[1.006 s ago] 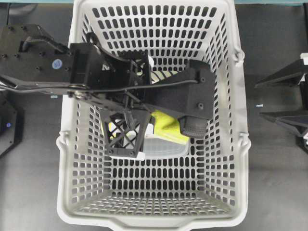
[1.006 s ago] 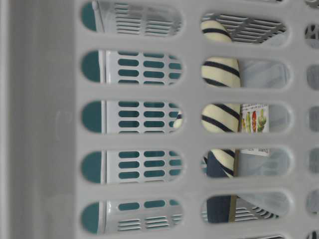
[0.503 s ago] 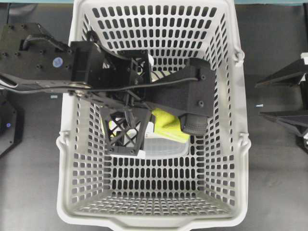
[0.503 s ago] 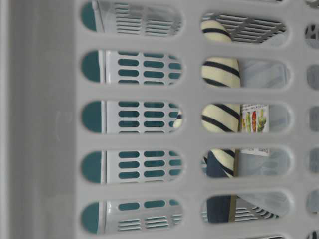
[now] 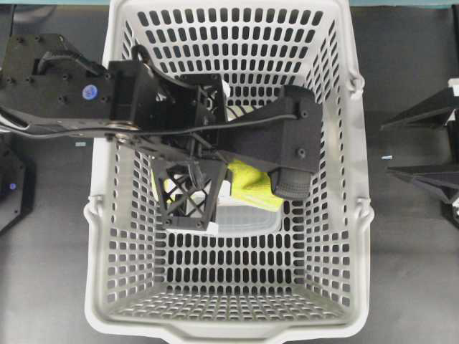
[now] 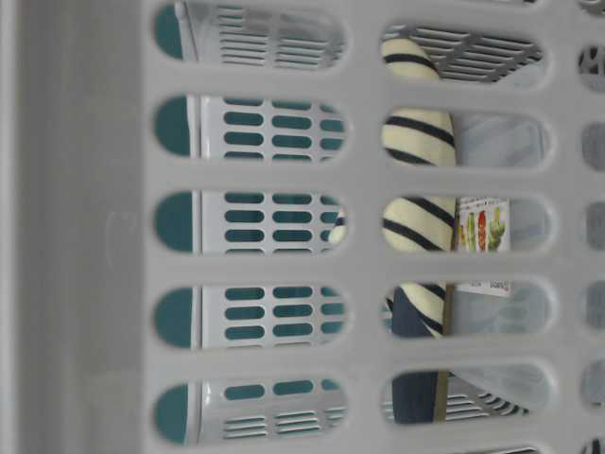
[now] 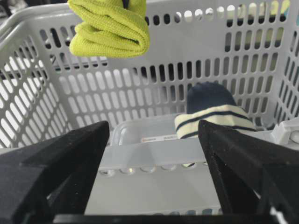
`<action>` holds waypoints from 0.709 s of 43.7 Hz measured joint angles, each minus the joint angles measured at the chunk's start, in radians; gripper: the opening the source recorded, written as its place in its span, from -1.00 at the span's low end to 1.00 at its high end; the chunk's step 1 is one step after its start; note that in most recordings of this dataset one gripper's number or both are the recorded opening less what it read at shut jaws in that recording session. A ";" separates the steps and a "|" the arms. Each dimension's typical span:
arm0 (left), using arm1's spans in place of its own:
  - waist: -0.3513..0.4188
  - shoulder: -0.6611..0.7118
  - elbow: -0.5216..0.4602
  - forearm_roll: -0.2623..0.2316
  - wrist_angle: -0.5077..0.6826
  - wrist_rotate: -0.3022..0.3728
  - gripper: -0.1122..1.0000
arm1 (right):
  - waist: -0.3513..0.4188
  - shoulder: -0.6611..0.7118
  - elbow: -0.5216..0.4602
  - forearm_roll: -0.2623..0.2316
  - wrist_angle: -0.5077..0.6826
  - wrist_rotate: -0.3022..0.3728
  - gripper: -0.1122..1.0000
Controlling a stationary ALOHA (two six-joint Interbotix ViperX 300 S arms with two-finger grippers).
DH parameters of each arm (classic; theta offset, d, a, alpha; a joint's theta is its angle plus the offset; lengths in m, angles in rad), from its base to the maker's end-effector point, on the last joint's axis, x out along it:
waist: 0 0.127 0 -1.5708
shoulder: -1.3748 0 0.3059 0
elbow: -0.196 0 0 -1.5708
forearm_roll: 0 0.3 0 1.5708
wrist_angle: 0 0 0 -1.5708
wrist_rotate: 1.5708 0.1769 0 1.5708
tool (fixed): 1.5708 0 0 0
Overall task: Pick up the yellow cloth from the shopping basket with the left arm.
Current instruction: 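Hold the yellow cloth raised in the left gripper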
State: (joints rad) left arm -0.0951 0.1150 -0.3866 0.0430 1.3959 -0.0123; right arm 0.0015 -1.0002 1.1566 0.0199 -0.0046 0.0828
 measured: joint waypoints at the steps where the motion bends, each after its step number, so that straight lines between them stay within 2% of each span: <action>1: 0.000 0.000 0.000 0.000 0.000 0.002 -0.51 | 0.000 0.000 0.000 0.000 0.000 0.000 0.53; 31: 0.008 0.000 0.000 0.000 0.002 0.000 -0.51 | 0.000 0.000 0.005 0.002 0.000 0.000 0.53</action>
State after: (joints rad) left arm -0.0874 0.1150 -0.3866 0.0430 1.3975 -0.0123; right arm 0.0015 -1.0002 1.1612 0.0215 -0.0046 0.0828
